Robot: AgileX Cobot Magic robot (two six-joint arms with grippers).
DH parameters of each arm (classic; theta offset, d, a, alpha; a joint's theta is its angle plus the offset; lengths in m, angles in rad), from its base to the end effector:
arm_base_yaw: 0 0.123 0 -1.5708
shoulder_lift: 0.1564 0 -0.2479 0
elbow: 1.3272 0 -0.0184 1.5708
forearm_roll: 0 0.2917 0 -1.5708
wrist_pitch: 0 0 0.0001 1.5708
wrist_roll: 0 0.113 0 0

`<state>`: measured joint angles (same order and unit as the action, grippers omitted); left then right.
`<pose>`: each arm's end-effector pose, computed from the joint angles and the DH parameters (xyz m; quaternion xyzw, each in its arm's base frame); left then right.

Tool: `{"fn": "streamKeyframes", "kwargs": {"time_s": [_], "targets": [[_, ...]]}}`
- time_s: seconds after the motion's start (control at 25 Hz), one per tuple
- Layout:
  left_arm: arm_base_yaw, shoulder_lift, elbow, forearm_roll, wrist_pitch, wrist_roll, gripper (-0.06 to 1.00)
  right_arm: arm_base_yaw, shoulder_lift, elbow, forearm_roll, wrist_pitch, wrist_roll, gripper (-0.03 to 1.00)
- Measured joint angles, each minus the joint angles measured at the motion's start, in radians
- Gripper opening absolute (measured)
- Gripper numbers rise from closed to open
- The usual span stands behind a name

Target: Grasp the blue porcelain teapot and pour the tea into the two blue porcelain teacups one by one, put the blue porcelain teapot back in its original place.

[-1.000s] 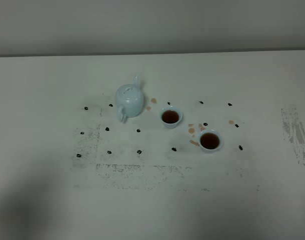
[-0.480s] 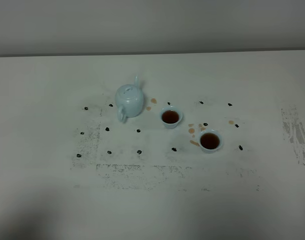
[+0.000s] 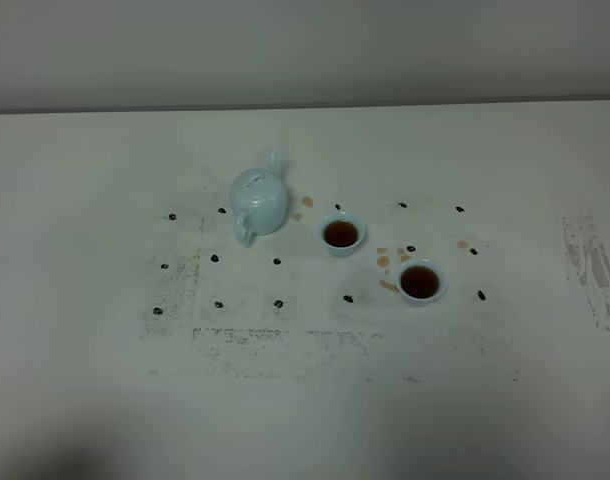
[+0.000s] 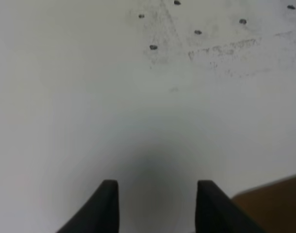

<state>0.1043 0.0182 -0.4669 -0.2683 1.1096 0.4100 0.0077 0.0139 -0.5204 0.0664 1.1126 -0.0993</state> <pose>0.0926 -0.0173 0.2725 0.1375 0.8595 -0.0088 0.4923 0.0851 0.0074 0.2875 -0.0485 0.8630 0.0101 0.5027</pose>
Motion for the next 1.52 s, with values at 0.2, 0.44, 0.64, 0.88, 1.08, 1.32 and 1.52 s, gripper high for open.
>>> {"fn": "streamKeyframes", "kwargs": {"time_s": [0.2, 0.44, 0.64, 0.88, 1.08, 1.32, 1.52], "targets": [[-0.001, -0.024, 0.004, 0.001, 0.000, 0.001, 0.36, 0.000, 0.000, 0.000, 0.000, 0.000, 0.000, 0.56], [-0.002, -0.024, 0.007, 0.002, 0.000, 0.002, 0.36, 0.000, 0.000, 0.000, 0.000, 0.000, 0.000, 0.56], [-0.002, -0.024, 0.007, 0.002, 0.000, 0.000, 0.36, 0.000, 0.000, 0.000, 0.001, 0.000, 0.000, 0.56], [-0.002, -0.024, 0.007, -0.022, -0.008, -0.064, 0.36, 0.000, 0.000, 0.000, 0.001, 0.000, 0.000, 0.56], [-0.002, -0.024, 0.007, -0.023, -0.011, -0.069, 0.36, 0.000, 0.000, 0.000, 0.001, 0.000, 0.000, 0.56], [-0.002, -0.024, 0.007, -0.023, -0.011, -0.070, 0.36, 0.000, 0.000, 0.000, 0.001, 0.000, 0.000, 0.56], [-0.002, -0.024, 0.007, -0.025, -0.011, -0.070, 0.36, 0.000, 0.000, 0.000, 0.001, 0.000, 0.000, 0.56]]}}
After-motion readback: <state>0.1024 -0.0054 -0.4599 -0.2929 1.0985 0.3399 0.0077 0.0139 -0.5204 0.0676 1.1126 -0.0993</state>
